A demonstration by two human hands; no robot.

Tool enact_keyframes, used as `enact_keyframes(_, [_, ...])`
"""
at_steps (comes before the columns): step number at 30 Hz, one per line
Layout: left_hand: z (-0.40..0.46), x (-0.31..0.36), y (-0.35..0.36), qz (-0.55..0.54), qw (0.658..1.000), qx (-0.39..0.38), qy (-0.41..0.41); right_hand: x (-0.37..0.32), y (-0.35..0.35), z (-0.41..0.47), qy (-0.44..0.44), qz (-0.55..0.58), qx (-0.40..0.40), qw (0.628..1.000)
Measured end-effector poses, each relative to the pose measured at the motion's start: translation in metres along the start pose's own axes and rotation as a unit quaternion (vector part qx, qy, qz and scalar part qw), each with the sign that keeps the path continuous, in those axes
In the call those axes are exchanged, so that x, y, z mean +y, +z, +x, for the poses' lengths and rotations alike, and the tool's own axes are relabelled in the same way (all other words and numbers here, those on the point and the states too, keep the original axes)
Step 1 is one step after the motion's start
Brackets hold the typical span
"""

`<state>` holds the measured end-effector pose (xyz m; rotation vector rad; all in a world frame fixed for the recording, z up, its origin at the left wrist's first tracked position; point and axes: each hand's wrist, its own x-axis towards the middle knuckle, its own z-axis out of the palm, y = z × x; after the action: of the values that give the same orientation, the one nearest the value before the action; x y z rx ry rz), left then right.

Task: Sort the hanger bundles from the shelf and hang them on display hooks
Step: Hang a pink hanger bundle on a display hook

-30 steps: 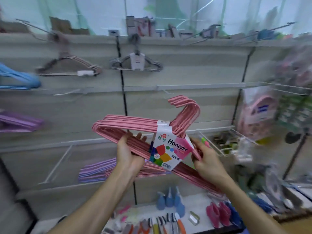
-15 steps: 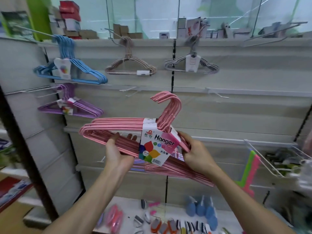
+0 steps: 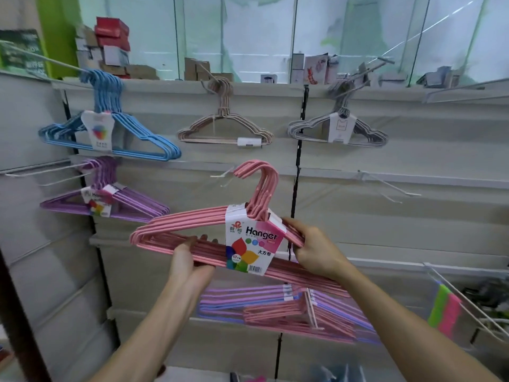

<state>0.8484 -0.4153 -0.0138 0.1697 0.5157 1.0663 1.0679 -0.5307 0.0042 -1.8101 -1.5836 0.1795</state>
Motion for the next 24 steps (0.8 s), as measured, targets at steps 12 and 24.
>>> enact_keyframes(12, [0.131,0.047,0.001,0.003,0.998,-0.006,-0.060,0.018,0.053,0.114,0.018,-0.018,0.000,1.000])
enact_keyframes(24, [0.206,0.042,0.005,-0.028,0.996,0.011,-0.090,0.034,0.064,0.173,0.037,-0.074,-0.019,0.996])
